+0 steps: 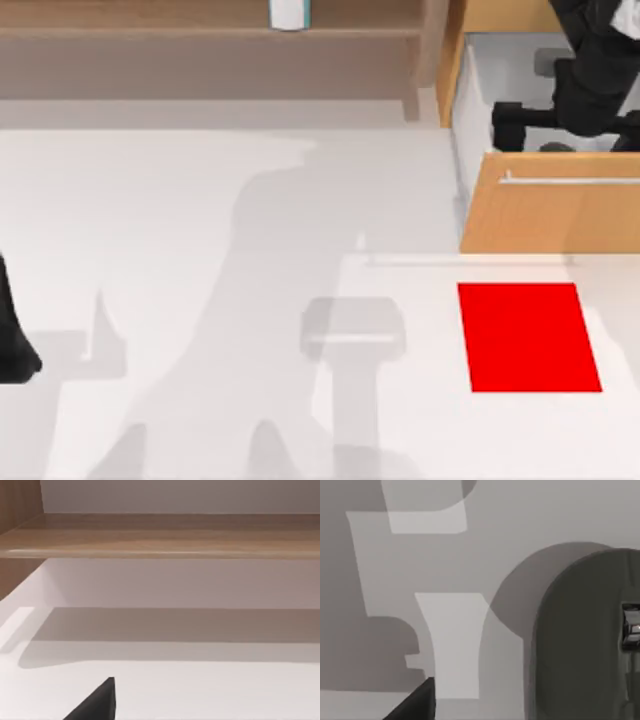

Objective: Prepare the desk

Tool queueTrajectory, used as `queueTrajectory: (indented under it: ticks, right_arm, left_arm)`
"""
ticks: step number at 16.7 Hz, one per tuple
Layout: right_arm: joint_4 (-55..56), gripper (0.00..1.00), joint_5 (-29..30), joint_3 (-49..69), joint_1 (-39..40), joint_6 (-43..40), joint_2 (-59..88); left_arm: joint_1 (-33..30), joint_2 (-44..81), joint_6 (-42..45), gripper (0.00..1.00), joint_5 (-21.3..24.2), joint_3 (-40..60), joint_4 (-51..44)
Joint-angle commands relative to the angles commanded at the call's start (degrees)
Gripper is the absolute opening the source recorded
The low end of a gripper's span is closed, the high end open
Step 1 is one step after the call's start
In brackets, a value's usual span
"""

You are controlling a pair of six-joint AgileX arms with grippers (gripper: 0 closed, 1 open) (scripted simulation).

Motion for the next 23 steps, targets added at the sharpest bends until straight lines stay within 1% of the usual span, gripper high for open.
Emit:
queueTrajectory:
  ticks: [13, 14, 23]
  right_arm:
    - [0.0, 0.02, 0.0, 0.0, 0.0, 0.0, 0.0]
    - [0.0, 0.00, 0.0, 0.0, 0.0, 0.0, 0.0]
    - [0.0, 0.00, 0.0, 0.0, 0.2, 0.1, 0.0]
  left_arm:
    - [0.0, 0.0, 0.0, 1.00, 0.0, 0.0, 0.0]
    - [0.0, 0.0, 0.0, 1.00, 0.0, 0.0, 0.0]
    - [0.0, 0.0, 0.0, 1.00, 0.0, 0.0, 0.0]
